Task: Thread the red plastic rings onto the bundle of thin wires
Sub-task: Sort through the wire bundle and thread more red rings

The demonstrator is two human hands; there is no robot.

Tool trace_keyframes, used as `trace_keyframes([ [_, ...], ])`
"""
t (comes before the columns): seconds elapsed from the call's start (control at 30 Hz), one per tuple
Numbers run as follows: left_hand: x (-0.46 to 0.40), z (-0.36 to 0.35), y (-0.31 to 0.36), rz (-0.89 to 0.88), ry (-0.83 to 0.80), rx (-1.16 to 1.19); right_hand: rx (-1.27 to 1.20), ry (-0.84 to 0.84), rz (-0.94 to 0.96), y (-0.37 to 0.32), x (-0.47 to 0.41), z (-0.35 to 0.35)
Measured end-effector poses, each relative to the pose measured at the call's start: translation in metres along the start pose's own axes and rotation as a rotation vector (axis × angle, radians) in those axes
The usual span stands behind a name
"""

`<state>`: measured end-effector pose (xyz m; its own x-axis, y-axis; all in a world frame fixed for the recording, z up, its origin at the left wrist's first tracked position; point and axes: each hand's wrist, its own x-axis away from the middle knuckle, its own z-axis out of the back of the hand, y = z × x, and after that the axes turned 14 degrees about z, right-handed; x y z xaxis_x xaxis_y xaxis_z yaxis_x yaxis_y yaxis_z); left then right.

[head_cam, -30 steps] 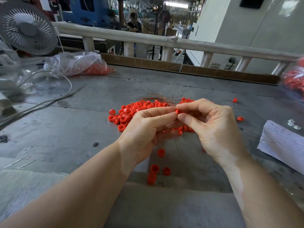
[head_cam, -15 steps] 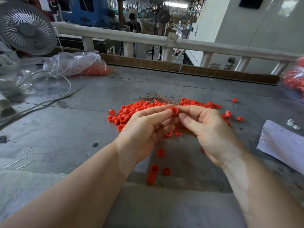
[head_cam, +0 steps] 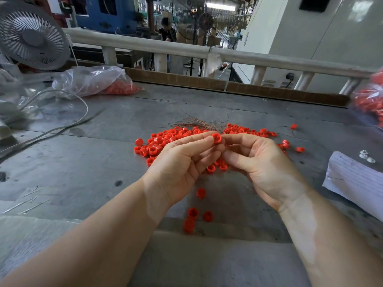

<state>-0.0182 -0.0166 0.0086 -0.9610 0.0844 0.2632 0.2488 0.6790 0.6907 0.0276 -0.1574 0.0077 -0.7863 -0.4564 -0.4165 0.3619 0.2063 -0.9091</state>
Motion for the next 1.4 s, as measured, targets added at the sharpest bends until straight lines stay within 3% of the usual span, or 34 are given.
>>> trace_keyframes([
  [0.23, 0.001, 0.0, 0.0, -0.046, 0.083, -0.052, 0.169, 0.114, 0.099, 0.002, -0.003, 0.004],
  [0.73, 0.002, -0.001, -0.002, -0.059, 0.075, -0.145, 0.442, 0.088, 0.206, 0.003, -0.001, 0.003],
  [1.03, 0.0, 0.0, -0.006, -0.072, 0.174, -0.275, 0.554, 0.043, 0.217, -0.001, 0.0, -0.001],
  [1.2, -0.002, 0.003, -0.01, -0.168, 0.306, -0.483, 0.615, 0.039, 0.187, 0.002, 0.001, -0.001],
  [1.4, -0.005, 0.007, -0.014, -0.41, 0.446, -1.012, 0.792, 0.007, 0.144, 0.009, 0.002, -0.001],
])
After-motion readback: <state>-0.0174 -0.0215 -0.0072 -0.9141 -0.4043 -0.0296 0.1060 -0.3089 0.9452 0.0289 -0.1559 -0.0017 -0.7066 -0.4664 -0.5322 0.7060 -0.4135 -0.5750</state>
